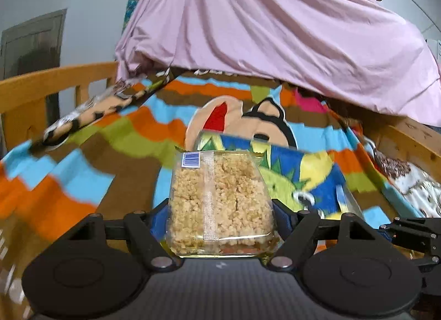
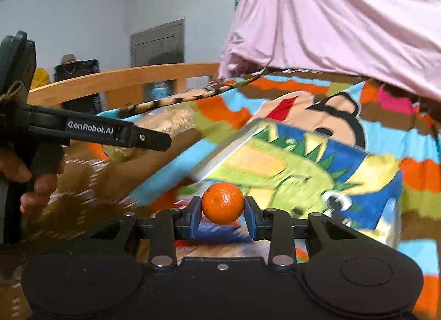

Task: Organize snacks
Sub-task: 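Carry the rice cracker box and tangerine over the dinosaur tray with both grippers, then lower both items into the tray and open both grippers, then withdraw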

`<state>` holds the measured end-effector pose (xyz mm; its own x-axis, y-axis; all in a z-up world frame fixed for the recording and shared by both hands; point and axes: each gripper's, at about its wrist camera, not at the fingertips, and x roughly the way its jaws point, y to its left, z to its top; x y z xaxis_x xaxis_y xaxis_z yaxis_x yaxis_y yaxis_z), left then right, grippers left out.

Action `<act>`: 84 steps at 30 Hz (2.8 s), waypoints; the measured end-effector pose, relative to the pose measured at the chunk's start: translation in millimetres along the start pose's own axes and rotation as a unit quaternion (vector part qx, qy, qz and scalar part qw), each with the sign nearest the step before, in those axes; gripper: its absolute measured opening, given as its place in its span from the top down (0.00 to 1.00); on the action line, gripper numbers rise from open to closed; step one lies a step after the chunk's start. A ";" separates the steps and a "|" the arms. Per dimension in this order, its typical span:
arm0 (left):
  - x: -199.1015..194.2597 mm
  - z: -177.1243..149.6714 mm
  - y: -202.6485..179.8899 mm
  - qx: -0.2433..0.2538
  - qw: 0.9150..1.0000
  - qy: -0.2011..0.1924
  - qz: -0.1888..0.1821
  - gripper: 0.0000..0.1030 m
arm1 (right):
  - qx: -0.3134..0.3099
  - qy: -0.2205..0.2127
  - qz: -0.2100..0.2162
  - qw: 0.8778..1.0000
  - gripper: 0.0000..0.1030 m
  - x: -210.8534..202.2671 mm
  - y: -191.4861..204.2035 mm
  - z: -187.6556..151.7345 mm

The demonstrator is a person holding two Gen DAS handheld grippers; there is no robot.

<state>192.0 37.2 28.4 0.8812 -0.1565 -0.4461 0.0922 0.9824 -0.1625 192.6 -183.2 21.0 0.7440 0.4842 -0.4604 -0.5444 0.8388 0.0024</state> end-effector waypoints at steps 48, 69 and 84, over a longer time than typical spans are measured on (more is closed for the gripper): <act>108.7 1.5 -1.8 -0.009 0.999 0.050 -0.014 0.02 | 0.031 0.036 -0.096 0.994 0.11 59.8 -45.0 -1.4; -54.9 -39.0 16.1 -0.014 0.995 -0.087 0.052 0.01 | 0.006 -0.072 -0.090 0.993 0.01 -51.6 34.1 -2.1; -145.6 -63.9 12.1 -0.021 0.985 -0.123 0.117 0.00 | -0.004 -0.098 -0.067 0.993 0.01 -110.4 67.4 -19.9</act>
<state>35.3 65.3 35.1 0.9621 0.1092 -0.2498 -0.1425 0.9826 -0.1194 66.1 -185.1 54.3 0.8705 0.4082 -0.2750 -0.4379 0.8974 -0.0544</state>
